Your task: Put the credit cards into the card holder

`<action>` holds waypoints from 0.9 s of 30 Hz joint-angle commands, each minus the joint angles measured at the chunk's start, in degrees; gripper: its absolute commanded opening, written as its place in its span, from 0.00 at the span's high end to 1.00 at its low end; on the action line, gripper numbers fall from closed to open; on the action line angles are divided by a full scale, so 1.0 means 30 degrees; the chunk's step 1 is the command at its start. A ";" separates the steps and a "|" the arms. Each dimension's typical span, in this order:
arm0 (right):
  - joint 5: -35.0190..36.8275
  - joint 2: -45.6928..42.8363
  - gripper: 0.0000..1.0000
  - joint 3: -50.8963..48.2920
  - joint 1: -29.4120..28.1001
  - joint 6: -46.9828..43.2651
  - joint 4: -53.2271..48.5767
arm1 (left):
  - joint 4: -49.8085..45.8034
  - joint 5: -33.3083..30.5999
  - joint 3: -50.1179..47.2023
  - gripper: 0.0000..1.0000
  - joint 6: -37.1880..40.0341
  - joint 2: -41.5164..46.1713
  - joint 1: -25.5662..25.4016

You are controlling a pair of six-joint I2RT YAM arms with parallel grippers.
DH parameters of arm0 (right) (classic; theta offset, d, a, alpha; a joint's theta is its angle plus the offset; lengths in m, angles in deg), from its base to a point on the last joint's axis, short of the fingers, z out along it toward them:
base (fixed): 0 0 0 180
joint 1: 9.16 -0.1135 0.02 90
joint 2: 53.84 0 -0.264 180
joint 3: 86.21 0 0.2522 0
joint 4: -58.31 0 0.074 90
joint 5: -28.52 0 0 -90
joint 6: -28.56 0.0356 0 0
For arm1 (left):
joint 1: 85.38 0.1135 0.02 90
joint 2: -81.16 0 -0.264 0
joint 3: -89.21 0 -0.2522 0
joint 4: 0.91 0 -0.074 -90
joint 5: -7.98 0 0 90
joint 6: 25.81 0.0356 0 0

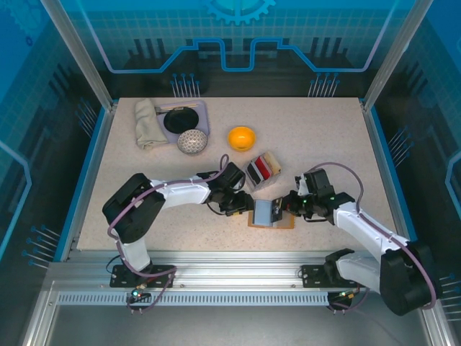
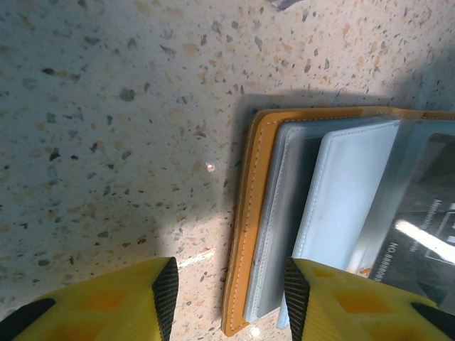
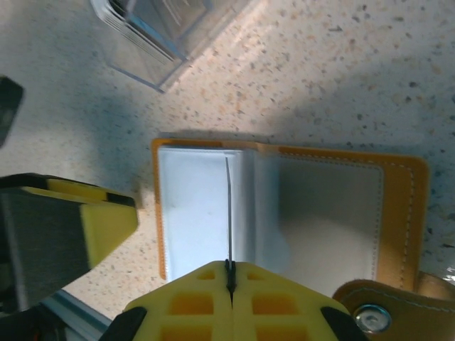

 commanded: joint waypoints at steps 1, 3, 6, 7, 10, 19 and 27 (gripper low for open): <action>-0.1475 -0.0133 0.95 -0.0563 0.0489 -0.0050 0.0958 | -0.0393 0.0597 0.0575 0.53 0.0231 -0.0243 -0.0201; -0.1531 0.0246 0.95 -0.0822 0.0502 0.0148 0.1441 | -0.0373 0.0720 0.0716 0.53 0.0258 -0.0363 -0.0176; -0.1189 0.0655 0.95 -0.1160 0.0521 0.0188 0.1808 | -0.0333 0.0838 0.0889 0.53 0.0254 -0.0616 -0.0221; -0.1046 0.0732 0.95 -0.1244 0.0536 0.0217 0.1836 | -0.0329 0.0869 0.0936 0.54 0.0247 -0.0722 -0.0244; -0.0708 0.0769 0.95 -0.1530 0.0498 0.0131 0.1789 | -0.0300 0.0897 0.1095 0.56 0.0261 -0.0938 -0.0306; -0.2805 0.1542 0.95 -0.3091 0.0481 0.1895 0.5907 | -0.0270 0.0929 0.1114 0.70 0.0174 -0.1462 -0.0403; -0.3445 0.2912 0.95 -0.2885 0.0491 0.2123 0.7257 | -0.0355 0.0693 0.0785 0.79 0.0057 -0.1431 -0.0446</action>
